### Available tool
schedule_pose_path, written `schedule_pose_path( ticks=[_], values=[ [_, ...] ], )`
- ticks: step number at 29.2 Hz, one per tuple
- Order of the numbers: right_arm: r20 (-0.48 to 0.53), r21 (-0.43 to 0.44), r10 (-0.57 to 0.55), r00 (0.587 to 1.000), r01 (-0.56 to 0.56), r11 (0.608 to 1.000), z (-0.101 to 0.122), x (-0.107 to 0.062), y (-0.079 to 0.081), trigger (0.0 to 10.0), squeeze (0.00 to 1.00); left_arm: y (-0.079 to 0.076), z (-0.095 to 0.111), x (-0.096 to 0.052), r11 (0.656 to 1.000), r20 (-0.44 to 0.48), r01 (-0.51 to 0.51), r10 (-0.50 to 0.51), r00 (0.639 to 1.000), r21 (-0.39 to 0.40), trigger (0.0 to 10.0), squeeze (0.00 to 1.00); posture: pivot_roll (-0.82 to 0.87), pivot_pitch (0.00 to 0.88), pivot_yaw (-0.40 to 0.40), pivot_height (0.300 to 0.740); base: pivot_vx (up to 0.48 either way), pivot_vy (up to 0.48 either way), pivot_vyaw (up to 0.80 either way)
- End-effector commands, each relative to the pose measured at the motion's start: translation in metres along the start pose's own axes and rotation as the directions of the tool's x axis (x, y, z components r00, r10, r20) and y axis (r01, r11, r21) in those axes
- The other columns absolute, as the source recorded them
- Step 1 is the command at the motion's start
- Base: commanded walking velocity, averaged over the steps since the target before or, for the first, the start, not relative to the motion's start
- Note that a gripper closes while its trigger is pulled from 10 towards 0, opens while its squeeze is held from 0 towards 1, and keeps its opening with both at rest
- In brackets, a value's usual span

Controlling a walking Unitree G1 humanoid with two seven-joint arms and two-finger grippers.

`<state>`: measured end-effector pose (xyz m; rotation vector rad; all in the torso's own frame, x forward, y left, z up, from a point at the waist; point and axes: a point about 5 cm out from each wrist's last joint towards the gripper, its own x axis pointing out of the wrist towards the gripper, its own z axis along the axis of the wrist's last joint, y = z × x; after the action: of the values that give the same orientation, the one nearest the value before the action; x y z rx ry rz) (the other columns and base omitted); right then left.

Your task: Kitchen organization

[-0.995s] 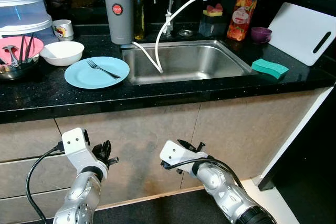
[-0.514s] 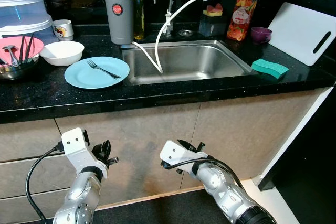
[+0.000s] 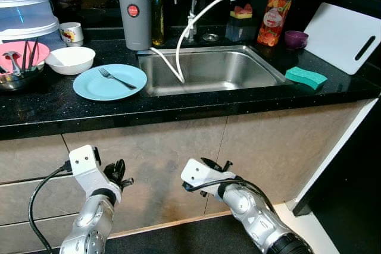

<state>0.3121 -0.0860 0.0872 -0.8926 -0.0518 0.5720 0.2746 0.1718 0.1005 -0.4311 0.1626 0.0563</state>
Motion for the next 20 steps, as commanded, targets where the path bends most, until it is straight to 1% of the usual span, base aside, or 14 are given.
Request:
schedule_pose_path(
  ticks=[1, 20],
  values=[
    [-0.008, 0.010, -0.004, 1.000, 0.004, 1.000, -0.0025, 0.0003, -0.0023, 10.0, 0.00, -0.0013, -0.0016, 0.0011, 1.000, -0.009, 0.002, -0.002, 1.000, -0.014, 10.0, 0.00, -0.14, 0.010, -0.014, 0.740, 0.000, 0.000, 0.00],
    [-0.006, 0.009, -0.003, 1.000, 0.003, 1.000, -0.0020, -0.0003, -0.0023, 10.0, 0.00, -0.0018, -0.0018, -0.0003, 1.000, -0.010, 0.000, 0.000, 1.000, -0.018, 10.0, 0.00, -0.14, 0.015, -0.017, 0.740, 0.000, 0.000, 0.00]
  ],
)
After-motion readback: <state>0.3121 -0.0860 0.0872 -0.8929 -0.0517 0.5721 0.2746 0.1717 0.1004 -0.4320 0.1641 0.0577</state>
